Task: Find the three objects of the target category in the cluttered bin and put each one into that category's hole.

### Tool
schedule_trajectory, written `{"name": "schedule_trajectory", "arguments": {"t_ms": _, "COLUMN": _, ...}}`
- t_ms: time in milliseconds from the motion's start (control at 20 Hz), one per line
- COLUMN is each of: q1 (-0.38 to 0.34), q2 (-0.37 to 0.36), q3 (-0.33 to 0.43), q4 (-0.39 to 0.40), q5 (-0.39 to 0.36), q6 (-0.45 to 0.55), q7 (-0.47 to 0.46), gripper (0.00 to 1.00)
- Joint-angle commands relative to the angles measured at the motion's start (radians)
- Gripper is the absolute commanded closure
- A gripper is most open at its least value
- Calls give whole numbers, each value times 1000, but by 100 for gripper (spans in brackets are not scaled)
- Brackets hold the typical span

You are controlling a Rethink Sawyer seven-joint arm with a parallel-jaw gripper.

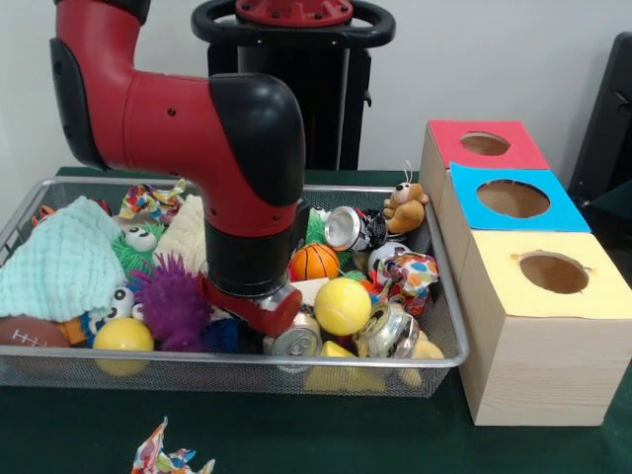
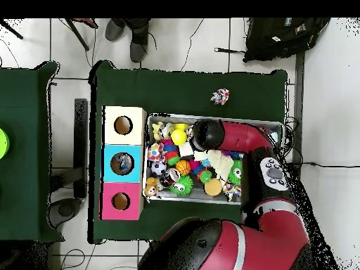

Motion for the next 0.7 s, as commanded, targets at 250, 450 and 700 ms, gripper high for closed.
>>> {"name": "schedule_trajectory", "arguments": {"t_ms": 250, "q1": 39, "q2": 62, "q3": 144, "q4": 108, "q5": 106, "q6": 52, "q7": 38, "gripper": 100}}
{"name": "schedule_trajectory", "arguments": {"t_ms": 450, "q1": 50, "q2": 64, "q3": 149, "q4": 117, "q5": 129, "q6": 48, "q7": 47, "gripper": 100}}
{"name": "schedule_trajectory", "arguments": {"t_ms": 700, "q1": 74, "q2": 27, "q3": 113, "q4": 145, "q5": 132, "q6": 40, "q7": 67, "gripper": 100}}
